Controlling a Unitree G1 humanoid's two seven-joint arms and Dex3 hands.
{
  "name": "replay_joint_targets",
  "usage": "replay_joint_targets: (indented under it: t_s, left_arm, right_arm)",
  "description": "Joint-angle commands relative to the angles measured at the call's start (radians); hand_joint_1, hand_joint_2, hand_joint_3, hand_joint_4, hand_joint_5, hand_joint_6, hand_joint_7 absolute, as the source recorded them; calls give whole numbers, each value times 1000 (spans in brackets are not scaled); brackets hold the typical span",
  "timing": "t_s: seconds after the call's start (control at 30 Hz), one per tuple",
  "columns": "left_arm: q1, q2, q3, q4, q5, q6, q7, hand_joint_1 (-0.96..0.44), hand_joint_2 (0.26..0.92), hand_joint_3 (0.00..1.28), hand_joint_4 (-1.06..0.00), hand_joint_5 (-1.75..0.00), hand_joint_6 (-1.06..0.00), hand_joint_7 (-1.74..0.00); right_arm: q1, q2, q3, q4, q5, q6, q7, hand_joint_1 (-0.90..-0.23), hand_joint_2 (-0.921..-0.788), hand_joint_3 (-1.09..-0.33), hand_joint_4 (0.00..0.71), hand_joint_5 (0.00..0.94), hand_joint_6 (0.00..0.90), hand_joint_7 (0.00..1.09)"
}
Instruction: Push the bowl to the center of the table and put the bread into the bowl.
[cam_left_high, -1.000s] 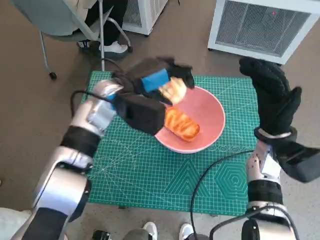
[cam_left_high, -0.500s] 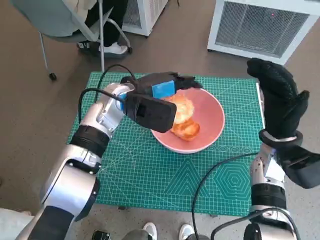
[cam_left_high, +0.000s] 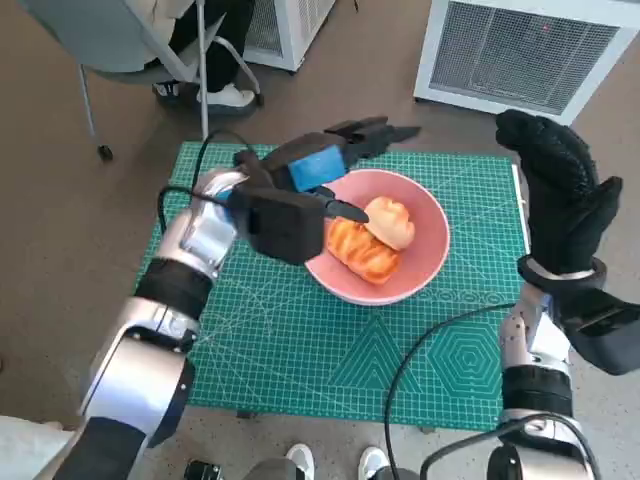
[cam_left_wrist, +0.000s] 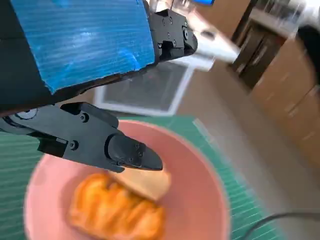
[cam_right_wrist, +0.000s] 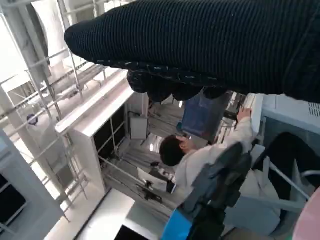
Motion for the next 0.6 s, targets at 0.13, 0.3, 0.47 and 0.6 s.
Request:
replay_joint_targets:
  t_s: [0.13,0.3,0.47,0.6]
  left_arm:
    - [82,-53,142,-81,-183,-90,38,-389,921,147,-209,-49,-265,-188]
    - [147,-102,206,-164,-268,-99,85,-383,921,212,-277,-55,-299,-193]
    - [211,-152,243,-272,-306,-108,159,-384,921,282,-291,-45,-285,-183]
    - [260,-183,253,-357,-303,-109,221,-367,921,356,-287,-22,-215,-294]
  right_arm:
    - [2,-6,11,-42,-17,29,-32,-619,-921,-746,394,4,343,25]
    - [-7,-9,18,-70,-34,40,-57,-620,-921,-742,398,5,346,26]
    - [-20,-8,28,-110,-59,60,-87,-619,-921,-737,400,5,351,28]
    - [-29,-5,40,-145,-68,85,-108,-617,-921,-736,394,1,358,31]
